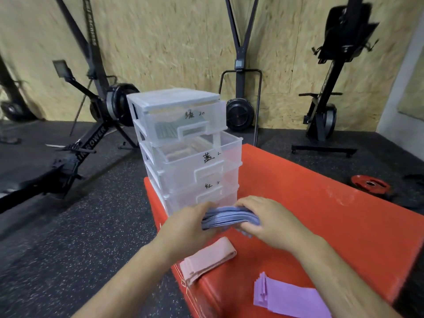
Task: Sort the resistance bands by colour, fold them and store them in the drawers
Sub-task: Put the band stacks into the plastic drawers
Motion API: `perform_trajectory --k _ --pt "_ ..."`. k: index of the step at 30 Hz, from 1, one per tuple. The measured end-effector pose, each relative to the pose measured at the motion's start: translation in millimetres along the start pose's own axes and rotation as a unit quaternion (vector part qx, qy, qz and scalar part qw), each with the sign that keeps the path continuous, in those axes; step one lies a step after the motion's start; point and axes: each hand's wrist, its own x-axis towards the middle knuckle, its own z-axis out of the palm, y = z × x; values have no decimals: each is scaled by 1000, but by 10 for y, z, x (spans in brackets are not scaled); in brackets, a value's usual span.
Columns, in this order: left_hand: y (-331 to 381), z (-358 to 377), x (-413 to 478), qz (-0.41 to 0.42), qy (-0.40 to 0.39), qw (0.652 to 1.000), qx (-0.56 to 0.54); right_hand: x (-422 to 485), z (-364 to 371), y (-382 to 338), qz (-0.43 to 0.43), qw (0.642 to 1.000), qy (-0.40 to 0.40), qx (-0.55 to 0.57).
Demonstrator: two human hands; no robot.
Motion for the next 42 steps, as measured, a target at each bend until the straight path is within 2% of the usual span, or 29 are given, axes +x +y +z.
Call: perform_trajectory --k 3,5,7,12,18,23,28,31,35,39,42 --pt "79 -449 65 14 29 997 63 137 -246 -213 -22 997 60 -36" --pt "103 -784 232 51 82 991 90 354 -511 -352 -43 991 110 -64" --pt "112 -1089 453 69 132 984 102 659 -827 -476 -61 985 128 -102" --pt "-66 -1386 1157 -2 138 984 109 1574 -1358 -507 -68 975 76 -196" --pt "-417 -1145 1615 -6 52 982 181 2217 -1168 -267 -57 957 -25 -284" --pt "-631 -997 1693 -1 23 982 189 2420 -981 -203 -44 962 -101 -248" --pt "-629 -904 1659 36 43 988 143 2506 -924 -236 -59 955 -115 -267" --pt "-646 -910 1672 47 28 990 132 2474 -876 -250 -61 952 -107 -279" --pt "-697 -888 1720 0 -49 988 144 2457 -667 -147 -13 969 -145 -199" --pt "-724 -875 1763 -52 -112 978 166 2507 -606 -112 60 968 -194 -148" --pt "-703 -959 1738 -87 -130 975 160 2430 -690 -94 83 979 -178 -51"
